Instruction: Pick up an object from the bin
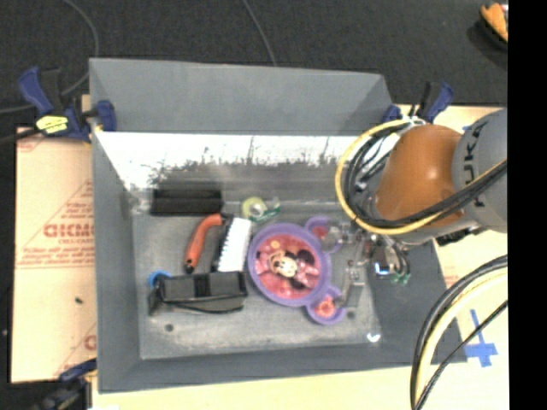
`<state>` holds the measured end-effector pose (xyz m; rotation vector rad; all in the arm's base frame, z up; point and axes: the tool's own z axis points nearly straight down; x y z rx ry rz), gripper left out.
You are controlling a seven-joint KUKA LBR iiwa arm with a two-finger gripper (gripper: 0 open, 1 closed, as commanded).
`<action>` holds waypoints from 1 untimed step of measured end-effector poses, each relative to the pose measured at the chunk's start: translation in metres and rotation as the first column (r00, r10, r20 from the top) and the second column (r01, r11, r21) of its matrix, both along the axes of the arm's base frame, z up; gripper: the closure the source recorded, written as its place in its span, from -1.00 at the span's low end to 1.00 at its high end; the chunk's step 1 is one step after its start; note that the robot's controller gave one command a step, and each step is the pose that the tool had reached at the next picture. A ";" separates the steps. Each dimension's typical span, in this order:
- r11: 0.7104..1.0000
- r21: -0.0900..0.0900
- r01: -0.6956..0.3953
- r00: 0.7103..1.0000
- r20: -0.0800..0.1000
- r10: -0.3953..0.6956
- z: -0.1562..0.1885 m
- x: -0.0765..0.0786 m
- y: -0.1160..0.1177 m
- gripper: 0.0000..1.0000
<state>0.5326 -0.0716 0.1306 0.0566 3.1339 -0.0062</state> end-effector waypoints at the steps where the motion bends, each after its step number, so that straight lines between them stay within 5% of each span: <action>1: 0.999 0.004 0.041 0.999 -0.008 -0.041 -0.031 -0.020 0.047 -1.00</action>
Offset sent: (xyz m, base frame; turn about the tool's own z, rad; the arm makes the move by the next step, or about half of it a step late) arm -0.0339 0.0208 -0.0606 0.2511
